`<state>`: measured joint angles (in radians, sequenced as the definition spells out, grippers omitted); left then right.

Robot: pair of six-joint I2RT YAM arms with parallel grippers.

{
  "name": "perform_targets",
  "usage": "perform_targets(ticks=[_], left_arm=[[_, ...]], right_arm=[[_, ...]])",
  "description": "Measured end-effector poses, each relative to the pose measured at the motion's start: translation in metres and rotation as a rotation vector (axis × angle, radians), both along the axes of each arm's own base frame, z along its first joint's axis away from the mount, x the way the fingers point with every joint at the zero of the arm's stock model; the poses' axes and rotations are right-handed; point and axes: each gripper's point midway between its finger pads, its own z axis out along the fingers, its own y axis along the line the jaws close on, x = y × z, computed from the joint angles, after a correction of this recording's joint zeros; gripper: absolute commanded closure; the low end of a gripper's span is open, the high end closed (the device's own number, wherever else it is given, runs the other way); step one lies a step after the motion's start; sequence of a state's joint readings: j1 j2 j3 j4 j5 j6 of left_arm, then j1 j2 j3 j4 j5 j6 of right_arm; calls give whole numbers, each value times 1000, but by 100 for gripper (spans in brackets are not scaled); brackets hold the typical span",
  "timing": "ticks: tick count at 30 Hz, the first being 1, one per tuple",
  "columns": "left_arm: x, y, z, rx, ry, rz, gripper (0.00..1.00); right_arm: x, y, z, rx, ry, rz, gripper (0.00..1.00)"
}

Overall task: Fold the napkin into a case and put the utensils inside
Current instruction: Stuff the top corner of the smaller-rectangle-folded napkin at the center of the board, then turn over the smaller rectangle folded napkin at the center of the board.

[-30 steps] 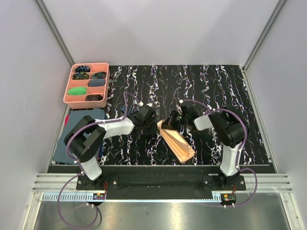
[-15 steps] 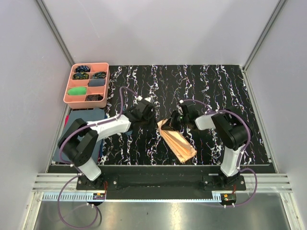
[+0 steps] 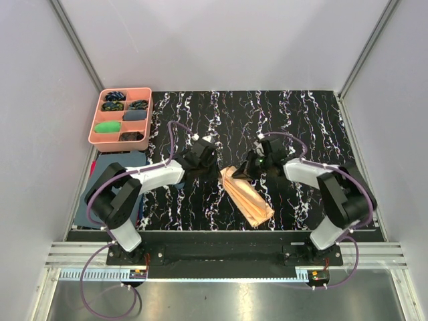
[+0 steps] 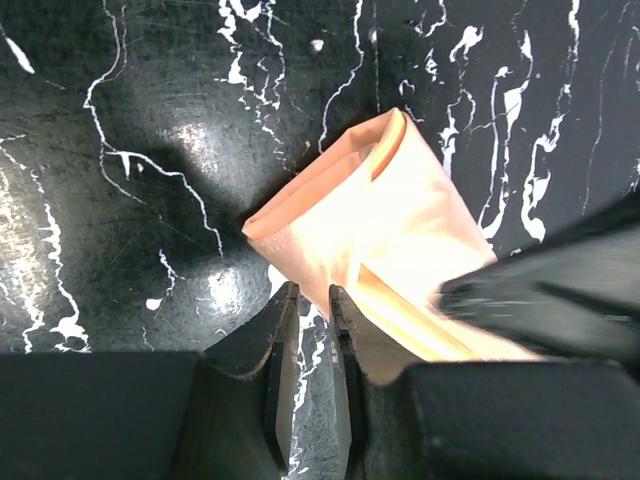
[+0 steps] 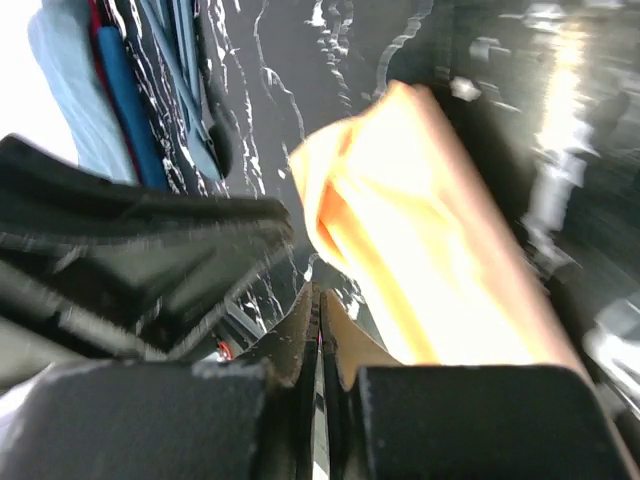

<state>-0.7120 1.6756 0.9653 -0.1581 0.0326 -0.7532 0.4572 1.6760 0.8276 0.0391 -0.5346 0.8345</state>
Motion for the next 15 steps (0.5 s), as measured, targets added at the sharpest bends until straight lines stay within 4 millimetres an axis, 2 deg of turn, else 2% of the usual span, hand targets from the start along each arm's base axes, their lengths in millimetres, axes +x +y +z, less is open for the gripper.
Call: perform_targets(ticks=[3,6,12,15], left_arm=[[0,-3,2,-12,-3,-6,79],[3,-8,1,-28,-4,-11,79],[7,-14,-19,-19,25,-15,80],[7,-14,-24,-16,36,-13,80]], right_arm=[[-3,-27,8,-37,-27,-42,94],[-17,-53,6,-104,-27,-76,93],[-68,-78,-13,-179,37,-66,95],[-86,-84,-23,-194,72,-59,96]])
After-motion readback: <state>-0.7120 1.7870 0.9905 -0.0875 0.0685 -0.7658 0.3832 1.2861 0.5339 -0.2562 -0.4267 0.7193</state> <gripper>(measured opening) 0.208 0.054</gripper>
